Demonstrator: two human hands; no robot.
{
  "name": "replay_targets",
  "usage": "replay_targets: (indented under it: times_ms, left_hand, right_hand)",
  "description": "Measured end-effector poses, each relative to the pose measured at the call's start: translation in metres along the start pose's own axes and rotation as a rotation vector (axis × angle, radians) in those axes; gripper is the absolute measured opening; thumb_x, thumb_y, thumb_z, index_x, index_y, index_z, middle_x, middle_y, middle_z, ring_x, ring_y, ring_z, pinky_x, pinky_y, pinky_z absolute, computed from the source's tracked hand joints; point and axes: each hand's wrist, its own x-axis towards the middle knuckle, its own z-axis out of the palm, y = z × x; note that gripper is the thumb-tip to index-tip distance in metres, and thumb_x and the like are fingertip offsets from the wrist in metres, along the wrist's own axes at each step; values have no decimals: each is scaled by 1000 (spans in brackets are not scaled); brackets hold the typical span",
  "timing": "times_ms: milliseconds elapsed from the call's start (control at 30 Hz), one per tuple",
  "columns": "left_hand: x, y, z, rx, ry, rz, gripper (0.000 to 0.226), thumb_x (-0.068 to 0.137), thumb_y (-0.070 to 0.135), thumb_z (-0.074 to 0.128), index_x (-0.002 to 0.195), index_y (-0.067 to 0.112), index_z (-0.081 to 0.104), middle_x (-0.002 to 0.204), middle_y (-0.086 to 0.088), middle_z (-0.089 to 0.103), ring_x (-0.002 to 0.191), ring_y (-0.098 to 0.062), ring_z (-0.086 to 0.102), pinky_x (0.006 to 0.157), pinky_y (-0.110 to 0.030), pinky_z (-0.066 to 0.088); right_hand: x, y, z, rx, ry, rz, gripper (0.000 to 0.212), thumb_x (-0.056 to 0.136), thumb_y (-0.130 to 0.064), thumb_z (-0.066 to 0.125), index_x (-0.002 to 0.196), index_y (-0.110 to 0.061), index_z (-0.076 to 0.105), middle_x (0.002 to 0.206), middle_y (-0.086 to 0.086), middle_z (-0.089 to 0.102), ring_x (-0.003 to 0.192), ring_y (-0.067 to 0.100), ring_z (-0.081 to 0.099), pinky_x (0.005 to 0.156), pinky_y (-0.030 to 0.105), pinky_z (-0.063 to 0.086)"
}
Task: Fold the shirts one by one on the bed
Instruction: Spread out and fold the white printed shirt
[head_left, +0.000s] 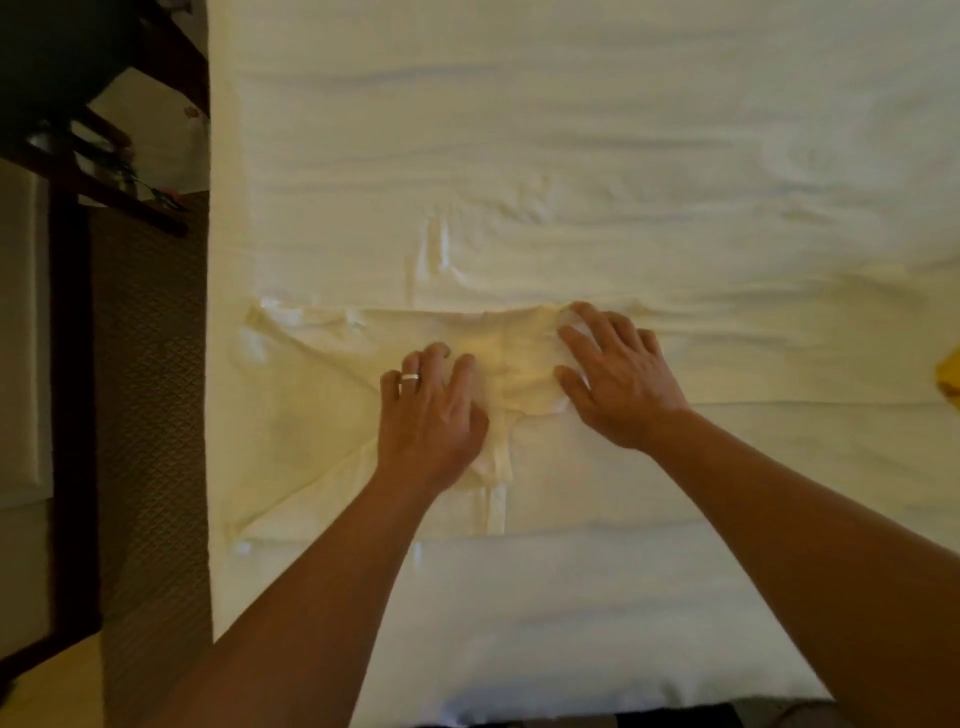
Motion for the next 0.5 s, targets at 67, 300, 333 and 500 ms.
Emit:
replay_targets:
  times_ms: [67, 300, 333, 500]
  left_hand:
    - [-4, 41, 4, -48, -42, 35, 39, 74, 27, 61, 111, 15, 63, 112, -11, 57, 97, -35, 55, 78, -44, 43]
    - [21, 193, 17, -22, -191, 262, 39, 64, 22, 73, 101, 13, 65, 100, -13, 61, 84, -35, 61, 68, -40, 45]
    - [25, 211, 16, -30, -202, 292, 41, 64, 22, 75, 103, 13, 66, 100, -12, 62, 84, -35, 62, 68, -39, 46]
    - [45, 309, 18, -94, -279, 412, 36, 69, 26, 73, 102, 16, 64, 99, -9, 59, 84, -31, 62, 68, -40, 47]
  right_hand:
    - [-8, 43, -12, -10, 58, 48, 44, 98, -40, 43, 131, -15, 57, 150, 12, 44, 126, 38, 46, 95, 50, 43]
    - [-33, 193, -56, -76, 65, 260, 29, 89, -18, 56, 114, -11, 70, 126, 11, 56, 113, 37, 50, 91, 48, 44]
    - [-35, 209, -59, -89, 67, 280, 28, 89, -16, 56, 113, -10, 70, 125, 11, 57, 111, 37, 50, 90, 48, 44]
    - [-45, 274, -77, -47, 65, 340, 30, 90, -15, 56, 117, -12, 68, 125, 11, 56, 115, 37, 48, 94, 49, 43]
